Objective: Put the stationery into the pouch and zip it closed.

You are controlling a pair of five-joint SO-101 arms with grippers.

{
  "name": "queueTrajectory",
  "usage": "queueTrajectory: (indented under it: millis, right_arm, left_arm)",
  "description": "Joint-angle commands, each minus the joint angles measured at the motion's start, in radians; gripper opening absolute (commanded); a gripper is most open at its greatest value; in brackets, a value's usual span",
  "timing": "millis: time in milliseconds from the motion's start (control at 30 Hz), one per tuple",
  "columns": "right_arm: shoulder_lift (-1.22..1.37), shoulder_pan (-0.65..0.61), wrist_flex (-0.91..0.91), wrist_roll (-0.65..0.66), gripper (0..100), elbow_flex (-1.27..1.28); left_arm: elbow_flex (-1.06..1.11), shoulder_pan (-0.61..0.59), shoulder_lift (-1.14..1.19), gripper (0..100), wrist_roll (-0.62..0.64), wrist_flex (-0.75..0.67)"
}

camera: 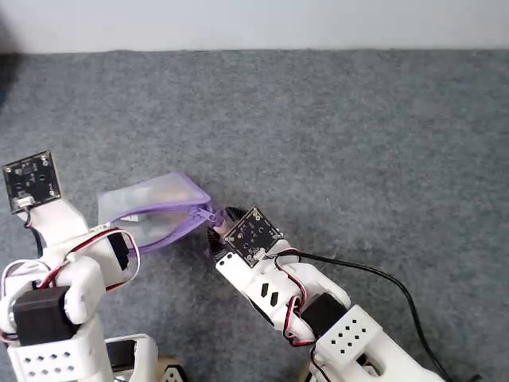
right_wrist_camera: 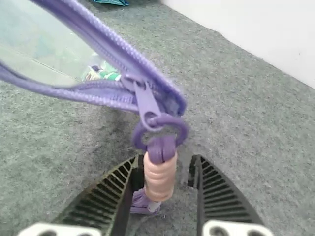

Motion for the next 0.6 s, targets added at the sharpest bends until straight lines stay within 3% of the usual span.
queueTrajectory:
  millis: [0,100,567]
  right_arm:
    - [-0.025,0.001,-0.016,0.015,9.6,-0.051]
    - [-0.025,0.001,-0.016,0.049,0.4,-0.077]
    - [-0.025,0.113,-0.007,0.089,0.8,-0.190]
  left_arm:
    - [-0.004,-0.008,-0.003,1,0.008,-0.012]
    - [-0.004,-0.008,-0.003,1,0.008,-0.012]
    - [-0.013,-0.002,-0.003,1,0.008,-0.014]
